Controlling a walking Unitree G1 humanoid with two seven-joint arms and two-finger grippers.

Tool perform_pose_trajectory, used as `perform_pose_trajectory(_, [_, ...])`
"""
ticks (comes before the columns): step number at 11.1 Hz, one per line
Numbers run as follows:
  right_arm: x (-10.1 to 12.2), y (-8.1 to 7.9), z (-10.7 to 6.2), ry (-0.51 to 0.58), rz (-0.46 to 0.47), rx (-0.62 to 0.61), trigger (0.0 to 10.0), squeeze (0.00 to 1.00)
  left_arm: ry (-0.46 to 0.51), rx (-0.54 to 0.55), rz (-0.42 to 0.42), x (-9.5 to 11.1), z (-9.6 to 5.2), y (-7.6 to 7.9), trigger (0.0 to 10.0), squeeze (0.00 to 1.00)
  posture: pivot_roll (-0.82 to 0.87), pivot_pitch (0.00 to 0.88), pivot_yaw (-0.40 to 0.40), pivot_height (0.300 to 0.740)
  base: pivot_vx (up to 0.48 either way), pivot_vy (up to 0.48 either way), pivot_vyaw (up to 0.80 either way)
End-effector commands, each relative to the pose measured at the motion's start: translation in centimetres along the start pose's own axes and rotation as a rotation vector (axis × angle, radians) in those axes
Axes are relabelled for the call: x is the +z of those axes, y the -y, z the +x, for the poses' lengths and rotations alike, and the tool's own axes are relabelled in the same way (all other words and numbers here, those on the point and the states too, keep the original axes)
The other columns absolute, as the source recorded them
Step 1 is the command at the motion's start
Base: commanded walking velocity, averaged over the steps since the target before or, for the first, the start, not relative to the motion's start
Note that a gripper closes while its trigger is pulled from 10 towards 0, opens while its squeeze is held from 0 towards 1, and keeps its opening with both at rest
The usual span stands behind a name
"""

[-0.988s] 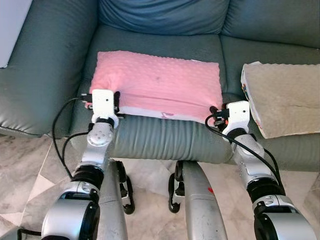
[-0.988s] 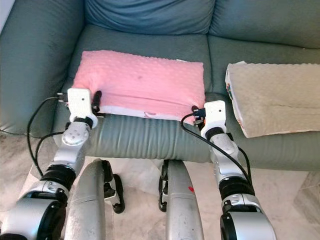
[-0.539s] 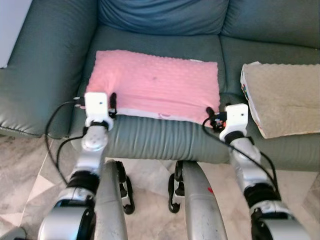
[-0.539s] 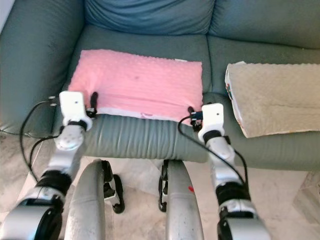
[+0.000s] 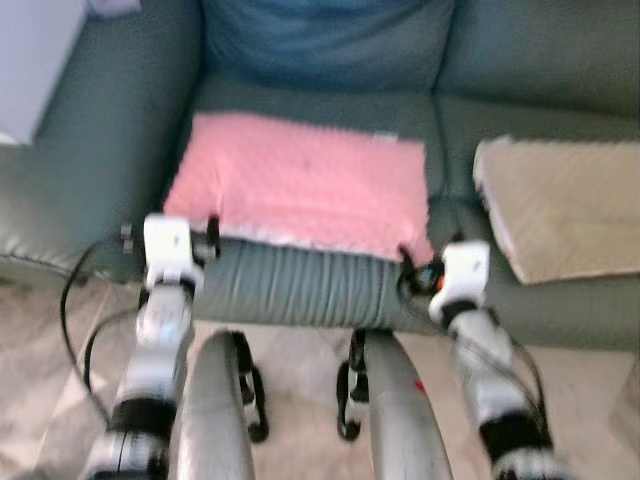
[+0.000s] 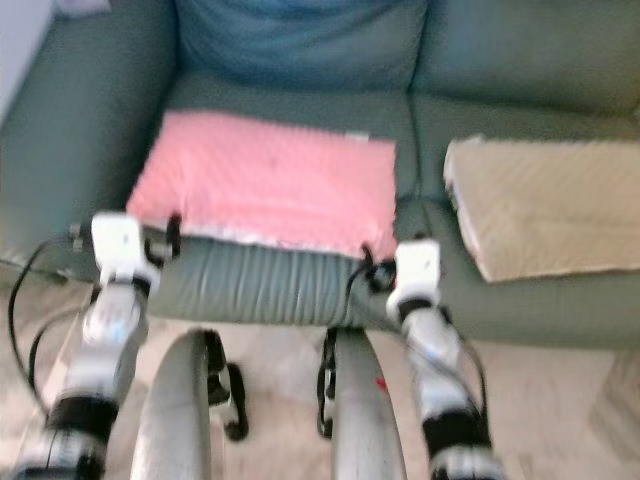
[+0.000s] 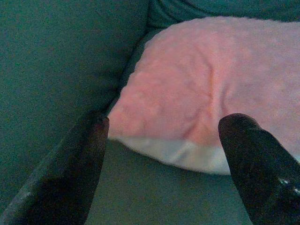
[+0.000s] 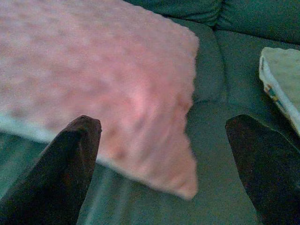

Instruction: Move the pillow to the sofa

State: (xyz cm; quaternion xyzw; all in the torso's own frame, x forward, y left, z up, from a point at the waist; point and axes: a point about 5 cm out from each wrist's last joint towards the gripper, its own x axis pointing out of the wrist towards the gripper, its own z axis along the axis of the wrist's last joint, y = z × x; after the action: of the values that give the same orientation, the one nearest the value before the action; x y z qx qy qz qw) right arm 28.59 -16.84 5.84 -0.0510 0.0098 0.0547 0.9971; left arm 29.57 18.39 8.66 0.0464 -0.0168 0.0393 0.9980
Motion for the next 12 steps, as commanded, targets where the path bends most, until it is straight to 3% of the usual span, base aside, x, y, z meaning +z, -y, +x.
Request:
perform_pose_trajectory(1, [-0.5, -0.4, -1.0, -0.014, 0.004, 0.003, 10.0, 1.00, -0.032, -0.023, -0.013, -0.8, -1.5, 0.3, 10.0, 1.00, -0.02, 0.140, -0.043, 0.627, 0.000, 0.000, 0.00])
perform_pose_trajectory(4, [-0.9, -0.3, -4.1, -0.018, 0.065, -0.057, 10.0, 1.00, -0.077, -0.070, -0.048, -2.0, -5.8, 1.1, 10.0, 1.00, -0.01, 0.097, -0.054, 0.627, 0.000, 0.000, 0.00])
perform_pose_trajectory(5, [-1.1, -0.3, -4.5, -0.045, 0.076, -0.073, 10.0, 1.00, -0.117, -0.041, -0.014, -2.5, -5.8, 0.9, 10.0, 1.00, -0.02, 0.091, -0.055, 0.627, 0.000, 0.000, 0.00])
perform_pose_trajectory(6, [-0.6, -1.2, -4.3, -0.027, 0.104, 0.010, 10.0, 0.00, -0.114, -0.074, -0.004, -2.3, -5.1, 1.5, 10.0, 1.00, -0.02, 0.084, -0.056, 0.627, 0.000, 0.000, 0.00])
perform_pose_trajectory(7, [-0.1, -1.4, -4.0, -0.003, 0.092, 0.024, 10.0, 0.00, -0.111, -0.082, -0.011, -2.1, -4.7, 1.8, 10.0, 0.61, -0.03, 0.083, -0.055, 0.627, 0.000, 0.000, 0.00])
perform_pose_trajectory(8, [0.3, -1.2, -3.5, -0.006, 0.067, 0.018, 10.0, 0.00, -0.106, -0.093, -0.023, -1.7, -4.3, 2.3, 10.0, 0.00, -0.04, 0.081, -0.061, 0.642, 0.000, 0.000, 0.00])
perform_pose_trajectory(11, [0.5, -1.0, -3.3, -0.011, 0.049, 0.043, 10.0, 0.00, -0.119, -0.094, -0.035, -1.8, -4.5, 2.9, 10.0, 0.00, -0.05, 0.076, -0.054, 0.697, 0.000, 0.000, 0.00])
perform_pose_trajectory(12, [1.0, -1.3, -2.3, 0.005, 0.037, 0.071, 10.0, 0.00, -0.130, -0.095, -0.035, -2.1, -4.1, 3.0, 10.0, 0.00, -0.06, 0.072, -0.049, 0.717, 0.000, 0.000, 0.00])
